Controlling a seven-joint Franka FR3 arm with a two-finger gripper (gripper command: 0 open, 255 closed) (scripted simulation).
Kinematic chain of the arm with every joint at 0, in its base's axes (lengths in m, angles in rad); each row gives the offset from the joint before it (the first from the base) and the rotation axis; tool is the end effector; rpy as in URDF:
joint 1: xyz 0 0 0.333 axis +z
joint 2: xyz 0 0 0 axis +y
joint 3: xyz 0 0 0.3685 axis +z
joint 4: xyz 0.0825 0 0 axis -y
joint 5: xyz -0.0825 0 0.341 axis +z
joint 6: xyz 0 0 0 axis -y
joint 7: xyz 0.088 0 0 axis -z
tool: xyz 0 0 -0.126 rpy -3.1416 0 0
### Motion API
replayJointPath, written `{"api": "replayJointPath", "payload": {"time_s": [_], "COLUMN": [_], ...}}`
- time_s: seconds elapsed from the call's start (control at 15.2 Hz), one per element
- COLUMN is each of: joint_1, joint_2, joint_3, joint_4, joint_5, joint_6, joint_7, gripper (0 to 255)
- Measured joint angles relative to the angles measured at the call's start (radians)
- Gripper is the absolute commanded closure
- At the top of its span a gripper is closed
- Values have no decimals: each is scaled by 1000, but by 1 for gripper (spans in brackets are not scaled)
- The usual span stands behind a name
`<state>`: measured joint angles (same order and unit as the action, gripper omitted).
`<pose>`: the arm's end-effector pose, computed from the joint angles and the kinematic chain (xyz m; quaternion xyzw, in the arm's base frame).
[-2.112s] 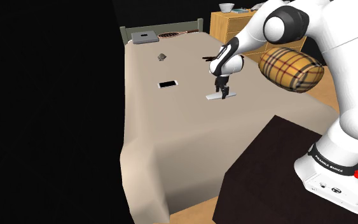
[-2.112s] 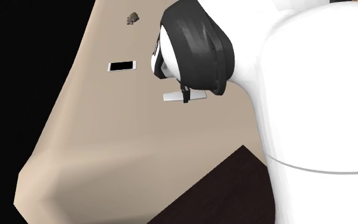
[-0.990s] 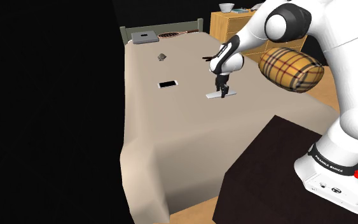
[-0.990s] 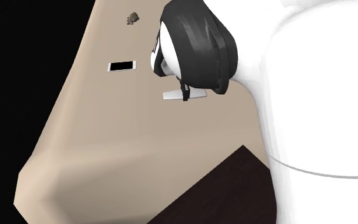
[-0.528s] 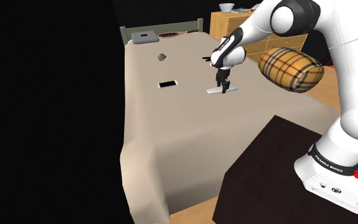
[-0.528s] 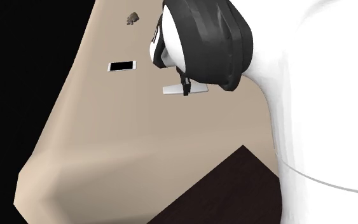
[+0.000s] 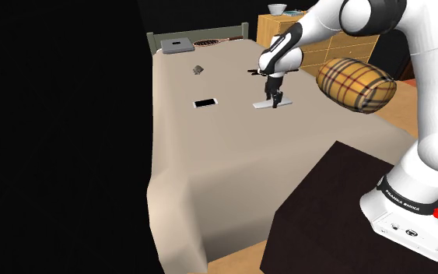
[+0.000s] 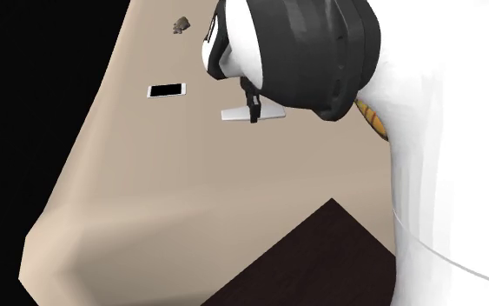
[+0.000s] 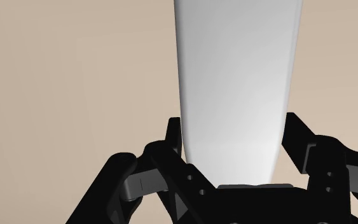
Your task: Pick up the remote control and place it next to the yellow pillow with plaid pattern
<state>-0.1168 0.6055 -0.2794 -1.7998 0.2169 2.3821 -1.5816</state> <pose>0.6136 -0.2272 0.2761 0.8588 0.5123 -0.0013 0.0055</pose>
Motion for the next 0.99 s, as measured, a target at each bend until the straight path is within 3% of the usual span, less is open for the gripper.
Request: {"api": "replayJointPath", "payload": {"time_s": [0.99], "joint_1": [19], "joint_2": [-122], "joint_3": [-32], "joint_4": [32], "joint_5": [-46], "joint_6": [-151], "joint_7": [25], "gripper": [255]}}
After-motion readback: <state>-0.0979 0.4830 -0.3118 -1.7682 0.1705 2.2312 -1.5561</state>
